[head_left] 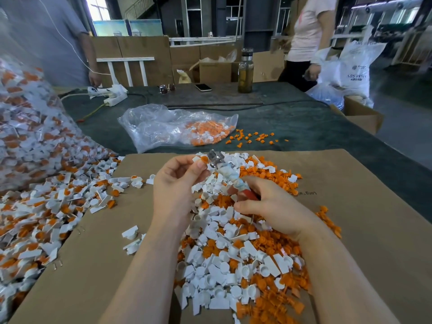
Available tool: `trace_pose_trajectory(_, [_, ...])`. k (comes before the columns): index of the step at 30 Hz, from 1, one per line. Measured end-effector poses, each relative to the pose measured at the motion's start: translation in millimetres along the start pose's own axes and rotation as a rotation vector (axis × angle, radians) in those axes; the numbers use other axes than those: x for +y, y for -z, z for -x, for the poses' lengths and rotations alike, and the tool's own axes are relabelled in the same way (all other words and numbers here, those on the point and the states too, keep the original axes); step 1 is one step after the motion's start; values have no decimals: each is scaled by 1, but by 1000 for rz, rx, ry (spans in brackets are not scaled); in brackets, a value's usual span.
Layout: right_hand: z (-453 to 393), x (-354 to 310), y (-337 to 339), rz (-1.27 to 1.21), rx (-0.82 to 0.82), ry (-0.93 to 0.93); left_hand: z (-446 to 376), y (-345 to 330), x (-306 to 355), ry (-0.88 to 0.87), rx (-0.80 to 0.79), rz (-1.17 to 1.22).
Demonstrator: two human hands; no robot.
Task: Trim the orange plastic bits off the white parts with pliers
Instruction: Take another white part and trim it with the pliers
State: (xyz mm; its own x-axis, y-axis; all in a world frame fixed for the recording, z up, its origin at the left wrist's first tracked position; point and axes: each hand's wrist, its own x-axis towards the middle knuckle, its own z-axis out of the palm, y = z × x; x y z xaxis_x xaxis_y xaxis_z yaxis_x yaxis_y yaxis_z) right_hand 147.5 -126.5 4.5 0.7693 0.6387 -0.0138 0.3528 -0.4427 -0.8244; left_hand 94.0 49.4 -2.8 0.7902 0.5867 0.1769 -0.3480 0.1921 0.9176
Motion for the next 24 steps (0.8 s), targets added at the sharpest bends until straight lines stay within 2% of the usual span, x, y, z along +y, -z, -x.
trace_pose_trajectory(4, [0,-1,-1,41,-25,9,0,0,0,-13,-14,7])
trace_pose_trajectory(15, [-4,-2,-12,169,97,125,-1,1,0,-19,-1,34])
trace_pose_trajectory(24, [-5,-5,-16,199,120,139,-1,0,0,2,8,68])
